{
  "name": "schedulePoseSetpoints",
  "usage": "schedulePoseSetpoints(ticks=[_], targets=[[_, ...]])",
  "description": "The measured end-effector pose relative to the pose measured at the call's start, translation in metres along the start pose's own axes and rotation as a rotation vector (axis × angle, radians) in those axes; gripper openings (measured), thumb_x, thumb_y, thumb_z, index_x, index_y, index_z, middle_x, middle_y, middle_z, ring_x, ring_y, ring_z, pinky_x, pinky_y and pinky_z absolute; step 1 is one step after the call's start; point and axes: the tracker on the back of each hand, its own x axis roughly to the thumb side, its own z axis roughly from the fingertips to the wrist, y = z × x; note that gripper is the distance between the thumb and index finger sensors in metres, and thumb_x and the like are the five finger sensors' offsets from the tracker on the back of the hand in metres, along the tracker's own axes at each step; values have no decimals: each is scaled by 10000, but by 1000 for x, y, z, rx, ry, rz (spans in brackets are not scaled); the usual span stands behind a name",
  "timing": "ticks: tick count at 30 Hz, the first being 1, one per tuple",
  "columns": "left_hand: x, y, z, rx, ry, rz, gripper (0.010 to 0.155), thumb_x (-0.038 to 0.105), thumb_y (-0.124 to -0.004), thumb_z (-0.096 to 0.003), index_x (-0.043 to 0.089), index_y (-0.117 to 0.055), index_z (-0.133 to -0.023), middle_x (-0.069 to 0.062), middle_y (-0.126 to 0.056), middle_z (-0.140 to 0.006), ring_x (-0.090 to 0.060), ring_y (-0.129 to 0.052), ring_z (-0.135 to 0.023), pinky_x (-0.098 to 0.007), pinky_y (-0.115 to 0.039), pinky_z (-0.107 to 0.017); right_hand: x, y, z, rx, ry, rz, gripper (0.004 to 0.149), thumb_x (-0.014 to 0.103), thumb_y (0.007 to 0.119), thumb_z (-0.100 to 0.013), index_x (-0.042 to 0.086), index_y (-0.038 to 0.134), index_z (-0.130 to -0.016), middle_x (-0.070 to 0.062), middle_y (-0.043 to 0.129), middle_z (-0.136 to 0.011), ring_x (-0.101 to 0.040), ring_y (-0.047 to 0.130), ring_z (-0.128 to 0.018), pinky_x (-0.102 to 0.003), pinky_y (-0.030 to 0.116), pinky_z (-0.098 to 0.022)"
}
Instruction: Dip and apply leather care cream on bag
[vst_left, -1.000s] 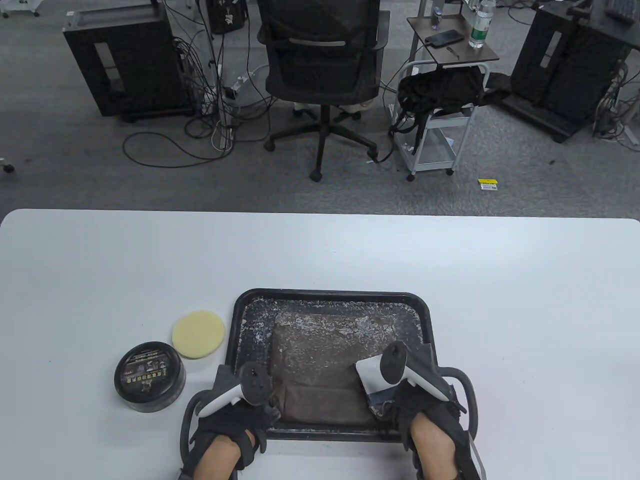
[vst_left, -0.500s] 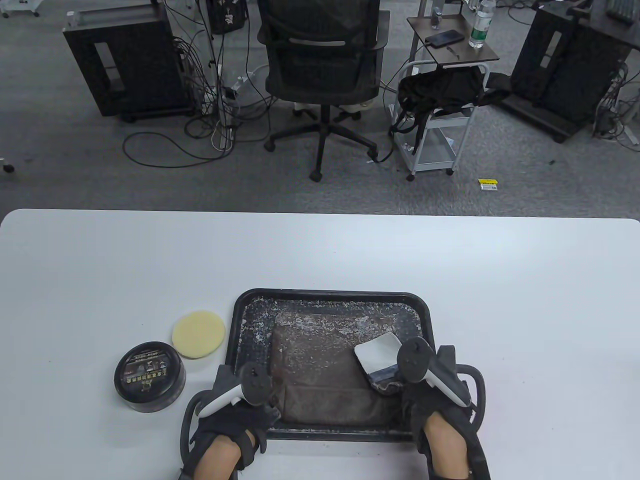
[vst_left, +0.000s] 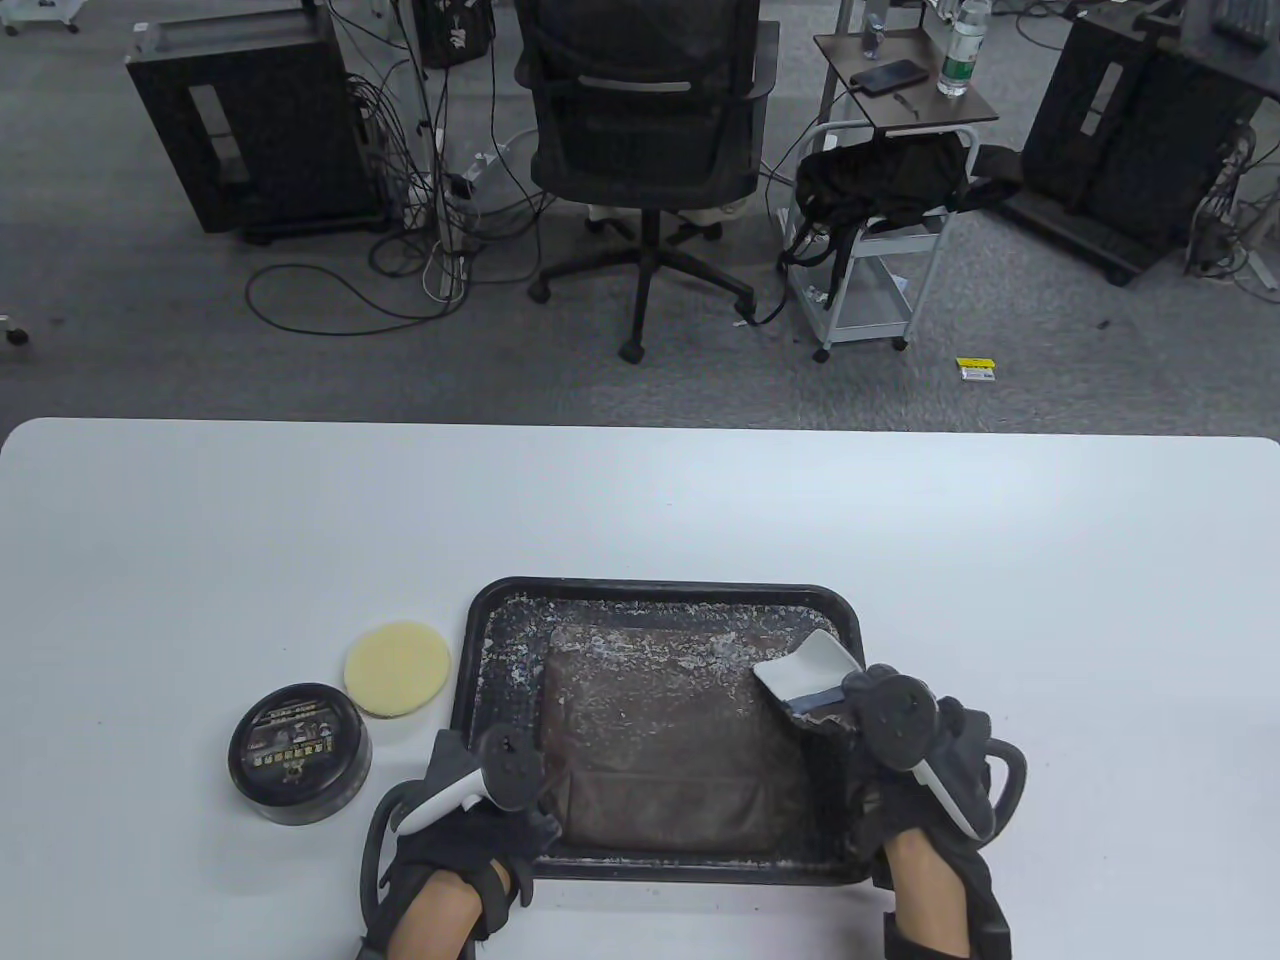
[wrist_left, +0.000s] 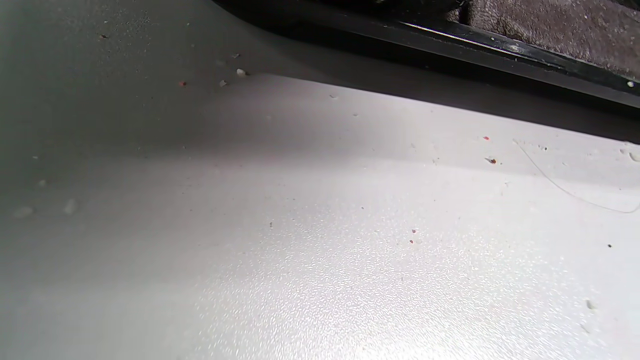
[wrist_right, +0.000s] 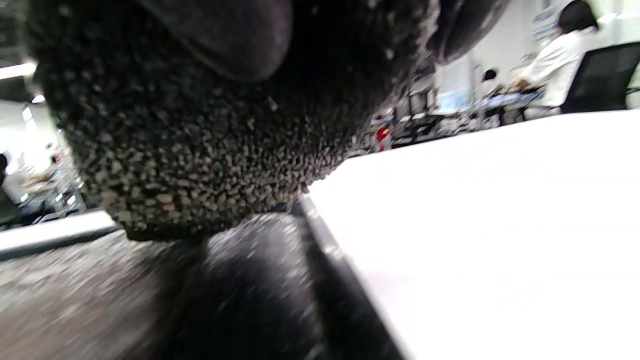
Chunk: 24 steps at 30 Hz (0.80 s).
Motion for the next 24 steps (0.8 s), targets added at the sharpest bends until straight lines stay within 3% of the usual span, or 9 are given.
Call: schedulePoseSetpoints(ticks=[3,9,15,24], targets=[[0,0,0,-1,5,-5,706,550,-529,-598,281,-113,-1102,-39,34,-1145,-323,-50,-1079,-575,-23,-737,-19,-1,-2,-55,84,11,493,202,762,-379,259,848,-862,-72,822,-953,-378,832,-877,-585,644,-661],[0,0,0,-2,7,-5,707,553,-527,-598,281,-109,-1100,-41,38,-1144,-324,-47,-1079,-576,-20,-737,-43,11,-4,-33,194,17,491,211,767,-375,269,852,-855,-75,842,-940,-373,852,-861,-570,664,-651],[0,1,0,-3,7,-3,707,552,-527,-598,281,-110,-1101,-40,38,-1144,-325,-47,-1078,-577,-21,-736,-56,4,0,-135,303,-76,490,211,762,-380,266,845,-860,-75,839,-942,-373,854,-859,-567,668,-651],[-1,1,0,-3,7,-1,709,554,-524,-598,280,-105,-1100,-42,41,-1143,-326,-43,-1078,-576,-17,-735,-72,28,-3,68,406,-47,494,204,766,-376,249,847,-861,-91,832,-945,-387,834,-866,-574,649,-654]])
